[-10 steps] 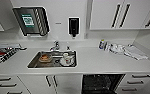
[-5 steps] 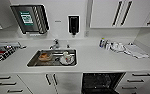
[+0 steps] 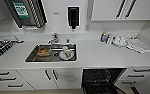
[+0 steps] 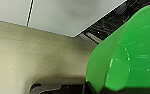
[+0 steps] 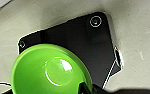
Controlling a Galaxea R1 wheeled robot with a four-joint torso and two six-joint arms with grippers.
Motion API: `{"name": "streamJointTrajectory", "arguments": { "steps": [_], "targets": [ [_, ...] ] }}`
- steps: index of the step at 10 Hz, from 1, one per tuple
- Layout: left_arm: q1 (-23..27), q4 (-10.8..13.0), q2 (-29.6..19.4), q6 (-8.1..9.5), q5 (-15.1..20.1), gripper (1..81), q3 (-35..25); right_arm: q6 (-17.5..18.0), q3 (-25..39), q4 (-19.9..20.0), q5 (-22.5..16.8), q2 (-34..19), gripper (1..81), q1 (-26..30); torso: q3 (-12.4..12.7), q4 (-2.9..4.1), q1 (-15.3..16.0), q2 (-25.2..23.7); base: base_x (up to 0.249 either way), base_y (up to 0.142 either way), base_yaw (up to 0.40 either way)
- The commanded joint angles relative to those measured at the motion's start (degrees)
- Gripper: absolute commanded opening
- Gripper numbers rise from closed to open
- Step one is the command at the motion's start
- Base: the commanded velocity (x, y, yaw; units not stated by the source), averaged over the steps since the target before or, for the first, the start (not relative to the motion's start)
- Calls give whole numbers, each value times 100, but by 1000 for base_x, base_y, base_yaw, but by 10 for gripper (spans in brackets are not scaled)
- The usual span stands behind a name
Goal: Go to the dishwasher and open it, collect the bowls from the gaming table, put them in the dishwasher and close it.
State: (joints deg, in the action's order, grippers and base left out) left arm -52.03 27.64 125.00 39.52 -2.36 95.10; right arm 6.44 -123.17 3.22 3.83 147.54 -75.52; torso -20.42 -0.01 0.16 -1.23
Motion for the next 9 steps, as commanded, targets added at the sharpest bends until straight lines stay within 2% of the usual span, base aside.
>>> {"name": "streamJointTrajectory", "arguments": {
  "steps": [1,6,7,8,9],
  "targets": [
    [1338,-162,-212,56,1168,10,-712,-2,102,39,-312,-161,10,200,4,0,0,0,0,0,0],
    [2446,-417,587,56,2327,10,-773,-11,75,3,-312,-91,10,216,-48,0,5,6,0,0,0],
    [2675,-434,797,115,2572,10,-739,-11,84,3,-312,-74,10,217,-48,0,7,6,0,0,0],
    [2851,-417,990,222,2671,10,-695,-20,93,3,-304,-64,10,216,-50,0,9,9,0,0,0],
    [2974,-426,1228,249,2680,10,-624,-20,67,-5,-295,-21,10,217,-53,0,9,9,0,0,0]
  ]
}}
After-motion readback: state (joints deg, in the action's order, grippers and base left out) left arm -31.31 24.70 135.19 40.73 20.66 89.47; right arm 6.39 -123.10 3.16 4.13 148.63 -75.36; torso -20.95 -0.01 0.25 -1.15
